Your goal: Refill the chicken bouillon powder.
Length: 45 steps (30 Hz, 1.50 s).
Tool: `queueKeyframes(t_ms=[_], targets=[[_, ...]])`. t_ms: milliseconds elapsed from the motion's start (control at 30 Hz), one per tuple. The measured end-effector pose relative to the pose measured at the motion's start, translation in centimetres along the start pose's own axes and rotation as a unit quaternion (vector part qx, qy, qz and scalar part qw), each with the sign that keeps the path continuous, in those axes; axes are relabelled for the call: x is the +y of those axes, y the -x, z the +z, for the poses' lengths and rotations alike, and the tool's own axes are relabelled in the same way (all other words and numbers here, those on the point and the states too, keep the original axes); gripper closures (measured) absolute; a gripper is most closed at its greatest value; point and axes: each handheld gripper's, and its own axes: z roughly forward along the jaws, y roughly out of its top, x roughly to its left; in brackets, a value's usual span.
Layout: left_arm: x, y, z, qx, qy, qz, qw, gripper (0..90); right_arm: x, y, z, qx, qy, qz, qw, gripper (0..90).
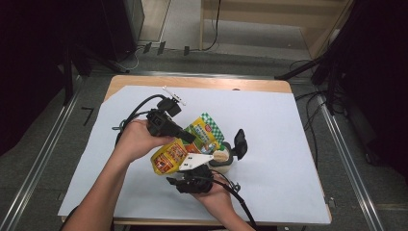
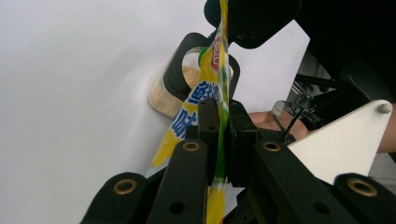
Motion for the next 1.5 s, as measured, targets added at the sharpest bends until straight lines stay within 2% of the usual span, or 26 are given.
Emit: queueKeyframes(t_ms=[467,733,867,1067,1167,1300,1500], targets=[[0.1,-0.2,0.8,-0.005,0.009,0.004,0.9999,85.8,-0.4,0.0,0.5,-0.009,-0.017,-0.002,0.9998,56.9],[0.1,-0.6,1.2,-0.005,0.012,0.002,0.9999,86.0,-0.5,0.1,0.6,-0.008,-0.021,0.005,0.9997,56.6],[0.0,-0.8,1.0,-0.029,0.018,-0.003,0.9994,85.9,-0.6,0.1,0.8,-0.007,-0.027,0.007,0.9996,56.0],[-0.1,-0.9,0.8,-0.032,0.019,0.005,0.9993,89.5,-0.7,0.1,1.0,-0.005,-0.03,0.004,0.9995,54.4],[-0.1,-1.1,0.4,-0.026,0.022,0.007,0.9994,90.0,-0.7,0.2,1.0,-0.003,-0.03,0.006,0.9995,53.4],[-0.5,-1.8,-0.7,-0.036,0.033,-0.004,0.9988,90.0,-0.7,0.0,1.0,-0.005,-0.026,0.007,0.9996,52.3],[-0.8,-2.2,-2.3,-0.043,0.055,-0.007,0.9975,90.0,-0.5,0.3,0.6,-0.009,-0.013,0.014,0.9998,52.2]])
